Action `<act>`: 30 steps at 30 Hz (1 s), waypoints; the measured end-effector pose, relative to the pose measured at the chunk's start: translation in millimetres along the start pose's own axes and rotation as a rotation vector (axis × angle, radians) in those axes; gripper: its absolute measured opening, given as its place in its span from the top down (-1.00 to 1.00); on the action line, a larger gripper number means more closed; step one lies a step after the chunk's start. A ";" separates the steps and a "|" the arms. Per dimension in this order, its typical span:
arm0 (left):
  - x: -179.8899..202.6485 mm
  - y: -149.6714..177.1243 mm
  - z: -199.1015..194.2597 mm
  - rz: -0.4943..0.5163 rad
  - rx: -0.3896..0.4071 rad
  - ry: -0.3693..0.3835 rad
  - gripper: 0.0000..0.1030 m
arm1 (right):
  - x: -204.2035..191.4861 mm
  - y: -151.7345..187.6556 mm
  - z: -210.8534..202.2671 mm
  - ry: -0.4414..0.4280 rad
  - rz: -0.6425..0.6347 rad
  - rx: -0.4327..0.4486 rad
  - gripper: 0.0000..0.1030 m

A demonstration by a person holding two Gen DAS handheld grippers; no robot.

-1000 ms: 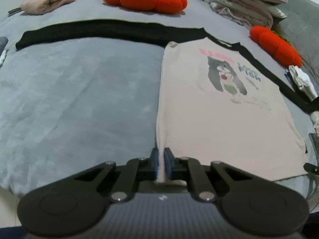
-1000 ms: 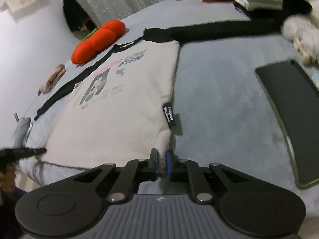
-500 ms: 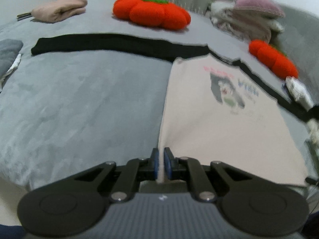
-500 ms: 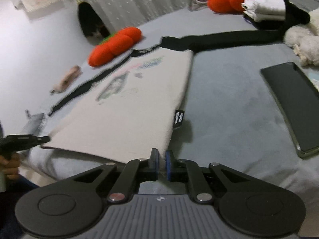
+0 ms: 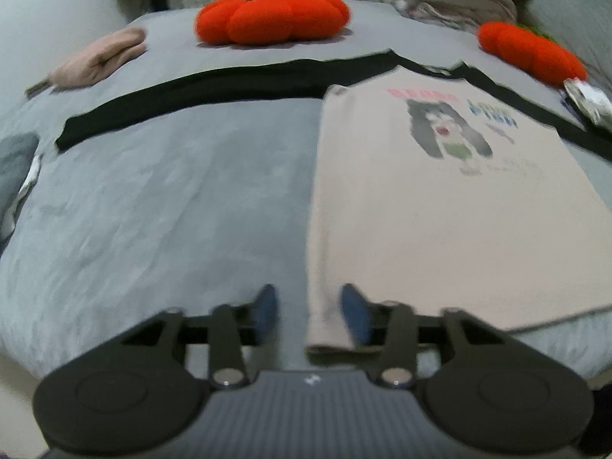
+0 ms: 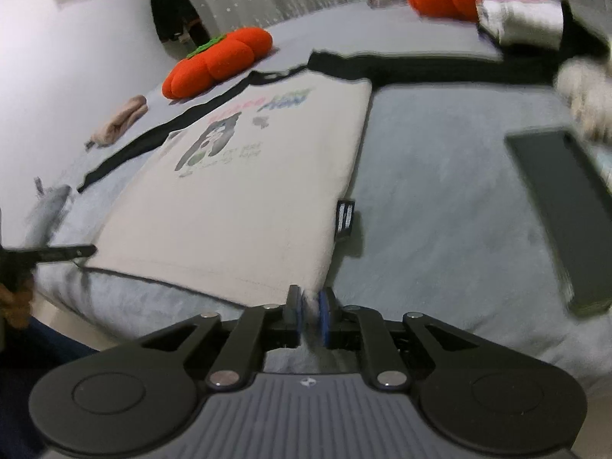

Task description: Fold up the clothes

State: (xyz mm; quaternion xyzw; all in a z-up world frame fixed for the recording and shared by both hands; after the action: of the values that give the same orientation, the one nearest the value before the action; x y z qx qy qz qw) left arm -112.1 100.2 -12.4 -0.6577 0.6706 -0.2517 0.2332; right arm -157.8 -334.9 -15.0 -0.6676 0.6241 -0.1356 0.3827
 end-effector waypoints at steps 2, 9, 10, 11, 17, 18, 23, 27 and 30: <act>-12.3 -6.8 -4.9 -0.048 0.026 -0.022 0.08 | 6.0 -7.0 -4.9 0.021 0.018 0.031 0.51; -37.3 -27.2 -8.8 -0.164 0.076 -0.103 -0.03 | 49.2 -34.8 -19.2 0.124 0.188 0.112 0.48; -32.4 -29.1 -6.7 -0.160 0.074 -0.093 -0.03 | 53.4 -38.1 -19.7 0.139 0.198 0.118 0.48; -26.7 -30.8 -5.0 -0.153 0.072 -0.083 -0.04 | 57.1 -41.6 -19.5 0.150 0.204 0.121 0.48; 24.3 -37.6 4.4 -0.046 0.066 -0.035 -0.06 | 68.2 -66.4 -17.7 0.194 0.185 0.145 0.48; 33.8 -36.6 6.6 -0.030 0.059 -0.026 -0.06 | 68.1 -69.5 -15.0 0.196 0.175 0.140 0.47; 81.3 -32.0 17.4 0.049 0.026 0.017 -0.06 | 54.3 -71.6 10.9 0.182 0.072 0.052 0.47; 114.7 -32.5 21.6 0.109 0.020 0.040 -0.06 | 37.7 -69.8 30.7 0.164 -0.021 -0.008 0.48; 136.5 -32.7 26.1 0.148 0.012 0.057 -0.06 | 29.2 -73.6 40.1 0.142 -0.072 -0.030 0.47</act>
State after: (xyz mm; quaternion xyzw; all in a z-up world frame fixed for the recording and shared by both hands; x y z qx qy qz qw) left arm -73.9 -37.3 -8.7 -0.5976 0.7222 -0.2563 0.2360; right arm -72.3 -353.8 -0.6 -0.6838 0.6273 -0.1868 0.3226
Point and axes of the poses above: each gripper's, at about its wrist camera, not at the fingertips, and z roughly the way its jaws point, x to its right, y to its underside, the point moved 8 cm from there along z, roughly the way its jaws point, and after that the axes turned 3 degrees about x, right-handed, at the moved point
